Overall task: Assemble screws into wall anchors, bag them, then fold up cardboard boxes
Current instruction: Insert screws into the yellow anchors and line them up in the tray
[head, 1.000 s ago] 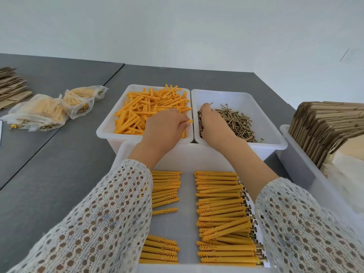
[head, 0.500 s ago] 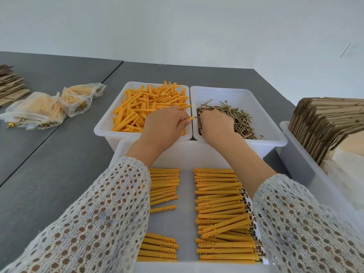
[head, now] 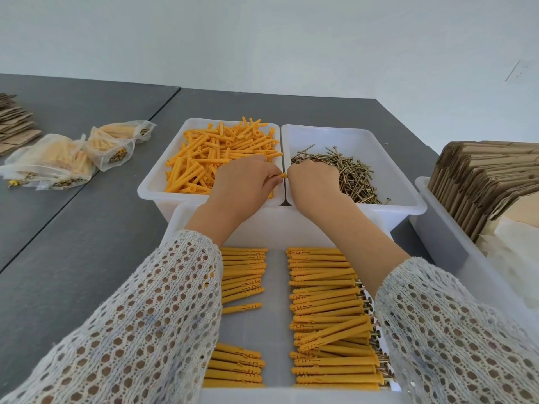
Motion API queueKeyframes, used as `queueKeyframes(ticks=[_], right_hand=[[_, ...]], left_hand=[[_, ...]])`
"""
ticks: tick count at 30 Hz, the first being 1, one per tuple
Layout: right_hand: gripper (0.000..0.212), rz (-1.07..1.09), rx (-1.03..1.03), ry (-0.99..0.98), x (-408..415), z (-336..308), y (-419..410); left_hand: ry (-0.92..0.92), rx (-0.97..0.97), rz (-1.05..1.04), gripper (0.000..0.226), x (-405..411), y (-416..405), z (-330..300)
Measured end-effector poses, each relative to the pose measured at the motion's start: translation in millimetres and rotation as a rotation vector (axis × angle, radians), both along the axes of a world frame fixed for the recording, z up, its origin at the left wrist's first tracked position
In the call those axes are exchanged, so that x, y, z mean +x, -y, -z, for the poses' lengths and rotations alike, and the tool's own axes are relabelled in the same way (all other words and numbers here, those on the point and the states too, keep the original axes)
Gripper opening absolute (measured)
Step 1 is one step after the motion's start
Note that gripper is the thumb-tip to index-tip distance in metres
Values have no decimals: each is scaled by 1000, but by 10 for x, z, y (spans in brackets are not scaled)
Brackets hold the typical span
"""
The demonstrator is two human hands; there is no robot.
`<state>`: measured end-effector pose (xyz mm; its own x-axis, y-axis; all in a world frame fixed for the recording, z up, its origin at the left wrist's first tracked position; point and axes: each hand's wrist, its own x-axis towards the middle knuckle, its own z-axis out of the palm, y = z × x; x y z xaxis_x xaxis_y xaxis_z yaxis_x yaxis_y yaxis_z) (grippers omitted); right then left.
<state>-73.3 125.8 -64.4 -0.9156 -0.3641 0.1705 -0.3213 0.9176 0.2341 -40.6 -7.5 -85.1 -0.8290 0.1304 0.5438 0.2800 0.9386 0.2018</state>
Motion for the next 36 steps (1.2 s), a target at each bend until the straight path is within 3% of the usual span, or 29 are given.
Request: queueKeyframes(ticks=[4, 7, 15, 18, 21, 26, 29, 32, 36], right_hand=[[27, -49, -143, -50, 16, 39, 4], [39, -249, -266, -155, 39, 77, 15], [59, -572, -605, -131, 219, 5, 162], [57, -548, -706, -247, 244, -31, 171], [46, -499, -929, -280, 276, -7, 207], [24, -395, -1180, -57, 268, 73, 246], [8, -285, -1224, 158, 210, 95, 256], [33, -296, -1182, 272, 177, 100, 223], [29, -331, -1238, 455, 200, -8, 160]], left_hand=[[3, -10, 5, 25, 7, -11, -11], [7, 42, 3, 21, 14, -10, -5], [-23, 491, 38, 20, -14, 47, -33], [-51, 674, 90, 25, -8, 53, -75], [-49, 733, 128, 33, 7, 45, -102], [-13, 856, 181, 28, 4, -1, -131], [-23, 976, 188, 25, -9, 21, -151], [72, 1083, 265, 23, -14, 60, -143], [289, 1205, 347, 29, -36, 134, -109]])
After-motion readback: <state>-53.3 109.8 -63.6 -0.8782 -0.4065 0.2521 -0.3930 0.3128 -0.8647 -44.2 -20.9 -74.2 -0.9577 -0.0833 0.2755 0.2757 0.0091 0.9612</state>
